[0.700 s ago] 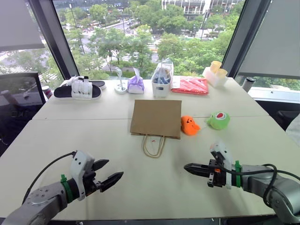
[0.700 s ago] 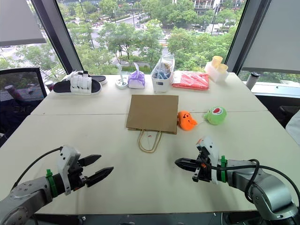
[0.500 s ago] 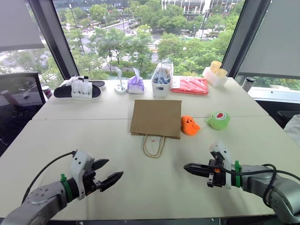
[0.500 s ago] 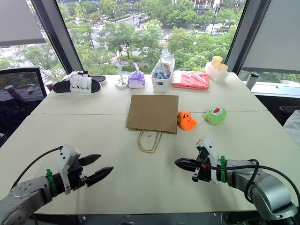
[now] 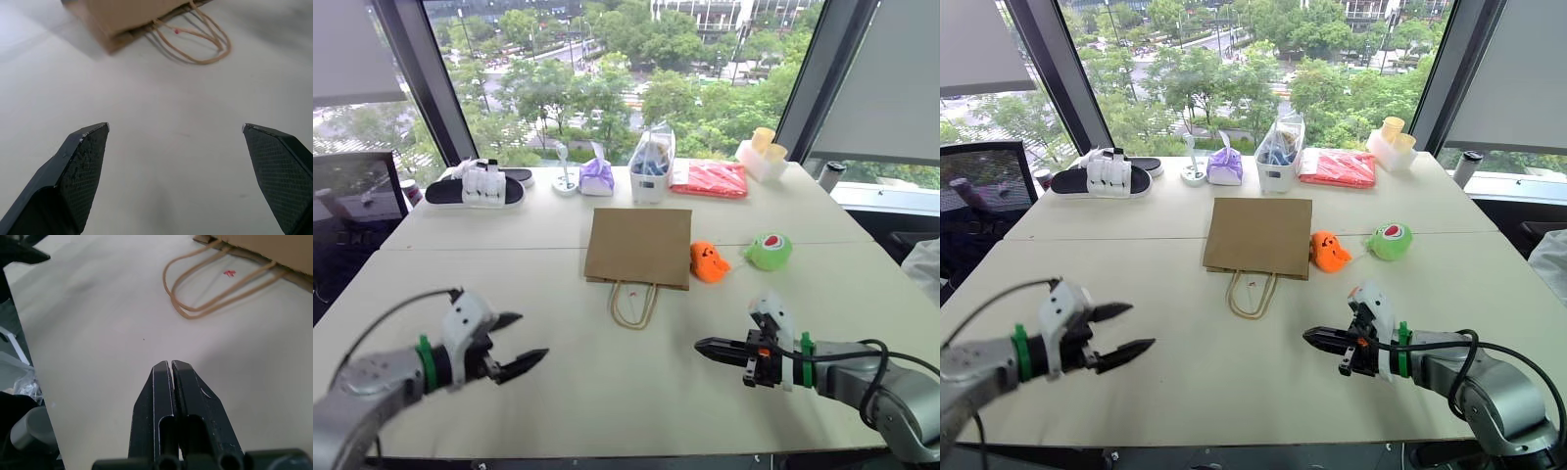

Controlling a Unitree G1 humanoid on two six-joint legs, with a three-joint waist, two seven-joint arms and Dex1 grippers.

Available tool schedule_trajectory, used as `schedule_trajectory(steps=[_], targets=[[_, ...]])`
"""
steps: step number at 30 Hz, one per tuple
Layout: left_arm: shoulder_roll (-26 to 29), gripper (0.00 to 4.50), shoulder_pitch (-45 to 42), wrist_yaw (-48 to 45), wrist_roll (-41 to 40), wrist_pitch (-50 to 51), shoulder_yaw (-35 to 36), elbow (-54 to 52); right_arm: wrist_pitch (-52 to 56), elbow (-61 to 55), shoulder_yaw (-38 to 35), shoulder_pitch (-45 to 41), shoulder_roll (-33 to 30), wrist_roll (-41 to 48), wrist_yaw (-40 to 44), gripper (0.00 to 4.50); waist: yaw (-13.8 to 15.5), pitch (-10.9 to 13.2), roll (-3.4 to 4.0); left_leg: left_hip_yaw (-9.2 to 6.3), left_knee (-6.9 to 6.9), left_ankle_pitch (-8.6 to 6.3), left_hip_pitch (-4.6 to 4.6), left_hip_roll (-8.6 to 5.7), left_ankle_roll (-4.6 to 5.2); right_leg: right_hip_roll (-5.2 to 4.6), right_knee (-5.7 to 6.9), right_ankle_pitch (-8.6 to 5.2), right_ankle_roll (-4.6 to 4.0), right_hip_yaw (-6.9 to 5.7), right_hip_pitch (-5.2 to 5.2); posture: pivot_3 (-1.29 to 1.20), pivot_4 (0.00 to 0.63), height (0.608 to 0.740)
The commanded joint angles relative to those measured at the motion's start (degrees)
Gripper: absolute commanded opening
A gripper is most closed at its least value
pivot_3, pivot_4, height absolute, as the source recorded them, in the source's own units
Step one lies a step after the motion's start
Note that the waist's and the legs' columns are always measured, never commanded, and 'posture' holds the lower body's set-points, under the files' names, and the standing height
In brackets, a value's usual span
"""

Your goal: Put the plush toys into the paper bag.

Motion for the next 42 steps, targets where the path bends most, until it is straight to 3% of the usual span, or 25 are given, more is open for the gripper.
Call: schedule_trajectory(steps=[1, 6, 12, 17, 27, 30, 37, 42], targets=[[0.3, 4.5, -7.3, -4.7, 6.4, -10.1, -4.2, 9.0, 1.4, -4.1, 0.5, -1.2, 0.8, 2.5, -0.8, 0.05, 0.2, 0.0, 0.0, 0.0, -0.02, 0.0, 0.01, 0.0, 0.0, 0.0, -0.04, 0.0, 0.0, 0.0, 0.01, 0.0, 0.15, 0.74], [-6.3, 4.5, -24.8, -9.5, 19.1, -27.2, -18.4, 26.7, 1.2, -6.3, 5.3, -3.1, 4.7, 1.1, -4.3, 0.05, 0.1, 0.0, -0.07, -0.05, 0.01, 0.02, -0.08, -0.01, -0.03, 0.02, -0.02, 0.21, 0.29, -0.03, -0.06, 0.0, 0.15, 0.74], [-15.7, 4.5, -38.8, -10.8, 28.3, -46.2, -26.7, 49.6, 0.9, -7.1, 6.9, -3.7, 8.5, 0.4, -8.4, 0.05, -0.1, -0.1, -0.19, 0.12, 0.04, 0.25, -0.19, 0.0, -0.41, 0.01, 0.0, 0.48, 0.53, -0.05, -0.3, 0.0, 0.15, 0.74], [-21.7, 4.5, -46.9, -9.9, 31.9, -55.4, -29.3, 63.0, 0.6, -8.1, 6.1, -2.4, 9.4, 0.2, -10.6, 0.05, -0.1, -0.1, -0.22, 0.15, 0.05, 0.27, -0.21, 0.02, -0.42, 0.01, 0.08, 0.49, 0.55, -0.11, -0.4, 0.0, 0.15, 0.74], [-29.8, 4.5, -53.2, -5.1, 38.1, -65.4, -31.5, 76.4, -0.1, -9.2, 6.1, -0.3, 11.2, -0.1, -14.0, 0.05, -0.2, -0.1, -0.3, 0.18, 0.2, 0.28, -0.2, 0.0, -0.39, 0.04, 0.25, 0.56, 0.68, -0.12, -0.36, 0.0, 0.15, 0.74], [-32.6, 3.6, -54.7, -2.7, 38.3, -65.6, -31.1, 78.9, -0.3, -9.1, 6.0, -0.2, 12.0, -0.2, -14.9, 0.0, -0.2, -0.2, -0.32, 0.19, 0.22, 0.27, -0.18, 0.0, -0.38, 0.05, 0.31, 0.56, 0.68, -0.12, -0.37, 0.0, 0.15, 0.74], [-33.7, 0.09, -56.2, -1.7, 38.6, -68.5, -31.0, 82.0, -0.7, -9.1, 6.3, 0.3, 12.5, -0.5, -15.4, 0.0, -0.6, -0.2, -0.36, 0.19, 0.36, 0.23, -0.15, 0.0, -0.31, 0.05, 0.72, 0.56, 0.69, -0.13, -0.44, 0.0, 0.15, 0.74], [-33.7, 0.01, -55.4, -6.9, 35.0, -64.0, -29.8, 79.4, -1.7, -8.7, 7.3, 0.4, 12.6, -1.6, -15.7, 0.0, -1.4, -0.2, -0.39, 0.15, 0.44, 0.17, -0.14, 0.0, -0.2, 0.05, 0.79, 0.56, 0.69, -0.14, -0.42, 0.0, 0.15, 0.74]])
